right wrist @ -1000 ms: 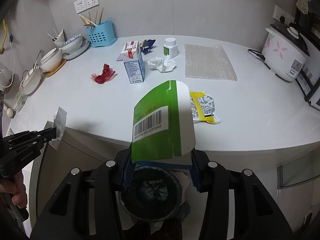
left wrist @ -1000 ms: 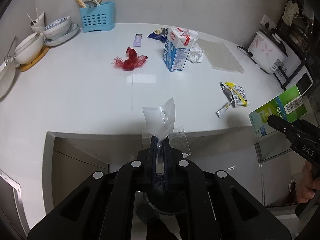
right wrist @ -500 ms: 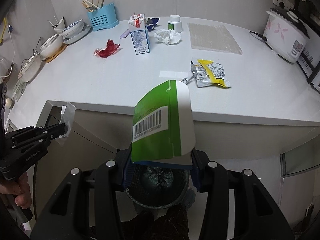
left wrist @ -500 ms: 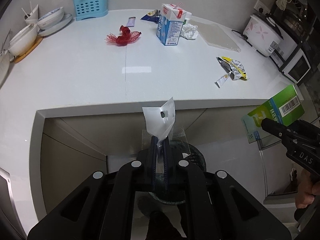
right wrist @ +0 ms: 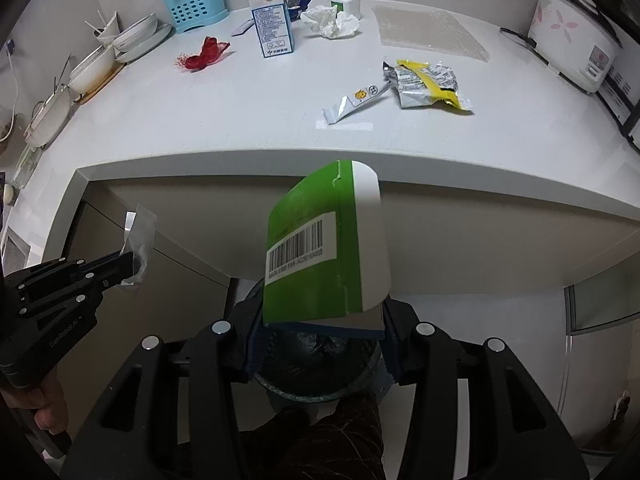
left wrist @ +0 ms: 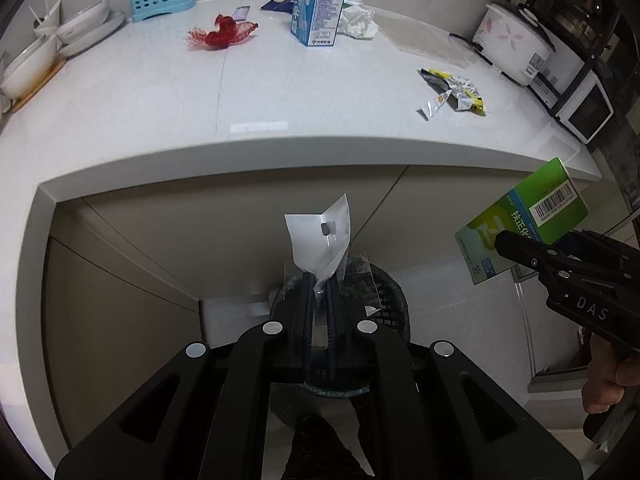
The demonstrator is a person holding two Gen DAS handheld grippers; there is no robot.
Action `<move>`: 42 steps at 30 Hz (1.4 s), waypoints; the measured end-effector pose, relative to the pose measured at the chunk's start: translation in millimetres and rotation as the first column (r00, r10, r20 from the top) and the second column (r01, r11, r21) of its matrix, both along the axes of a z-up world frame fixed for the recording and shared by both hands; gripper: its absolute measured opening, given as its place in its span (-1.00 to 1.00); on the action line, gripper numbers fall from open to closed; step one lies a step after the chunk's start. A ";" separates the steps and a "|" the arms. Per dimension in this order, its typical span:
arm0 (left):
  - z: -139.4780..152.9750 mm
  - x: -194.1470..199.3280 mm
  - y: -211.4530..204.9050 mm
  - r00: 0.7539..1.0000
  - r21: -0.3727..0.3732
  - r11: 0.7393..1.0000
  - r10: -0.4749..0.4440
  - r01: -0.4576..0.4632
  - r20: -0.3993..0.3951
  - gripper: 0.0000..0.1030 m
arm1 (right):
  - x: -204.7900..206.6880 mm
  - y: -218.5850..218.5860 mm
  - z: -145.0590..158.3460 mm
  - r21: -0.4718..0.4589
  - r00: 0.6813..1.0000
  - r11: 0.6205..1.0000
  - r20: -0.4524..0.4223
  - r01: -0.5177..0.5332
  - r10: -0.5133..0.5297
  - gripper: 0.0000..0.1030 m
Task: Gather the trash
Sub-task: 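Carry the plastic bag and green box over the black trash bin, then open right tool to drop green box while left tool drops plastic bag into bin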
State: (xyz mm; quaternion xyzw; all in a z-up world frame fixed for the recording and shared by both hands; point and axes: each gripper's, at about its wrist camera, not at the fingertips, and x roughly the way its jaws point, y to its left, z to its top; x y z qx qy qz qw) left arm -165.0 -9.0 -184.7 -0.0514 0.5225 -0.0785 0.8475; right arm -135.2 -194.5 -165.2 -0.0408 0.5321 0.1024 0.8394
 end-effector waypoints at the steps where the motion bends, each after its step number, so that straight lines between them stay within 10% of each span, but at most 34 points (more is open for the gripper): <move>1: -4.3 -0.8 -1.0 1.000 0.004 1.000 0.000 0.000 -0.002 -0.90 | -0.1 0.6 -4.5 -0.002 1.000 1.000 -0.005 -0.001 0.001 -0.15; 22: -63.6 -10.8 16.0 0.997 -0.014 1.000 0.021 -0.022 -0.080 -0.89 | 2.3 29.1 -116.0 -0.038 0.990 0.998 -0.132 -0.053 0.048 0.05; 30: -70.2 -6.8 7.1 0.994 -0.007 1.000 0.007 -0.008 -0.105 -0.89 | 5.5 19.8 -105.5 -0.035 0.996 0.999 -0.089 0.002 -0.005 0.57; 42: -100.2 0.8 -44.5 0.987 -0.008 1.000 0.011 -0.012 -0.161 -0.89 | 8.6 -46.3 -54.8 -0.012 1.000 1.000 -0.008 0.006 -0.006 0.73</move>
